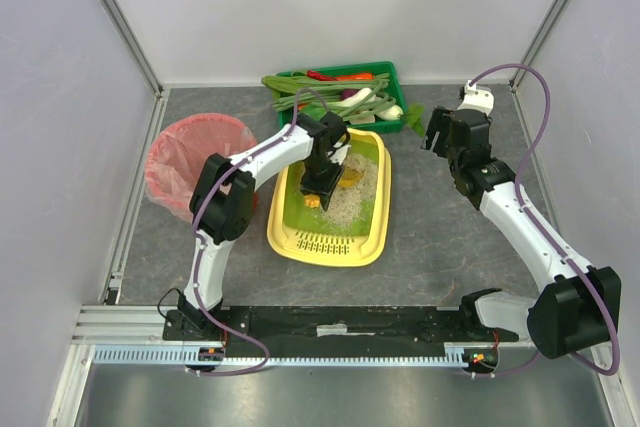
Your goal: Clean the litter box
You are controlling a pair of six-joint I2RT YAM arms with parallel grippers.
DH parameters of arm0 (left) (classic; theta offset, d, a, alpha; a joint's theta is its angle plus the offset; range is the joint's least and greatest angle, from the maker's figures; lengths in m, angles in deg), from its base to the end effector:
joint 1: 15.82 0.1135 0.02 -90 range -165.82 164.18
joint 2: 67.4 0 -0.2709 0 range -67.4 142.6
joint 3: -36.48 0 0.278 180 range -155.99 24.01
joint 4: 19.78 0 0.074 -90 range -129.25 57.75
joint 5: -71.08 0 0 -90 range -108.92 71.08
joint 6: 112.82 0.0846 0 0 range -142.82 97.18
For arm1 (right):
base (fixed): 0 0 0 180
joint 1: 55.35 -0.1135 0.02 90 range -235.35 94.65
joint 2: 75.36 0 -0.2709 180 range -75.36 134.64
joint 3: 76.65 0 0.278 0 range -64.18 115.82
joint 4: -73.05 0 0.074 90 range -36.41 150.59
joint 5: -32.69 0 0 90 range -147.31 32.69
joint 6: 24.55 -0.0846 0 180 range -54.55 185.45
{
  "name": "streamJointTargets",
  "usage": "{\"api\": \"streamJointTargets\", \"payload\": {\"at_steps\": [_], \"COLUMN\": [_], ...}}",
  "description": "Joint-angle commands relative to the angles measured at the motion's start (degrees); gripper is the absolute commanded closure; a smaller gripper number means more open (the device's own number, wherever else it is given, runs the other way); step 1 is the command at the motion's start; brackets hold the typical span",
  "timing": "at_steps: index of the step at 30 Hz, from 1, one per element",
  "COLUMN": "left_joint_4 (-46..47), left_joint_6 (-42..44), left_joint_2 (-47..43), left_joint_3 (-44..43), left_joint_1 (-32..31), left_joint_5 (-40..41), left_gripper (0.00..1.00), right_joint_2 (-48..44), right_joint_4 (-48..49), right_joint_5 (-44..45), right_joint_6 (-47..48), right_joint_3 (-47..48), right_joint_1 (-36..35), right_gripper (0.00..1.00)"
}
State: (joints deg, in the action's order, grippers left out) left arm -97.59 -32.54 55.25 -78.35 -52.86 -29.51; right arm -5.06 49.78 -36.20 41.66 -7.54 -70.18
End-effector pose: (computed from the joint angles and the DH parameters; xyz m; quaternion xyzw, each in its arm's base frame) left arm 0.3527 -0.2856 0.1471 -0.2384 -0.9660 0.0997 0.0017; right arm 0.3421 0.0591 0.2995 0.1634 0.8164 0.0306 0.5531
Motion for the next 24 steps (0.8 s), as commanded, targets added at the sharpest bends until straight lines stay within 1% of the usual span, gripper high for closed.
{"api": "streamJointTargets", "payload": {"at_steps": [1,7,12,18,24], "left_joint_4": [7.76,11.63,16.99,20.95,22.01], "left_joint_6": [3.03,2.86,2.42,1.28,1.28], "left_joint_2": [-1.62,-2.76,-3.73,-4.08,-4.17], "left_joint_3": [0.76,2.17,4.72,5.25,5.77], "left_joint_1": [0.12,0.03,0.03,0.03,0.03], "left_joint_5": [0.31,0.31,0.57,0.13,0.13], "left_gripper": [0.98,0.98,0.98,0.98,0.98], "right_joint_2": [-0.96,-1.04,-0.96,-0.96,-1.13], "right_joint_4": [0.96,0.96,0.88,0.61,0.35], "right_joint_5": [1.40,1.40,1.13,0.69,0.34], "right_joint_6": [0.24,0.41,0.32,0.24,0.24], "right_joint_3": [1.37,1.63,1.63,2.07,2.16], "right_joint_1": [0.15,0.15,0.07,0.07,0.15], "right_gripper": [0.20,0.20,0.20,0.20,0.20]}}
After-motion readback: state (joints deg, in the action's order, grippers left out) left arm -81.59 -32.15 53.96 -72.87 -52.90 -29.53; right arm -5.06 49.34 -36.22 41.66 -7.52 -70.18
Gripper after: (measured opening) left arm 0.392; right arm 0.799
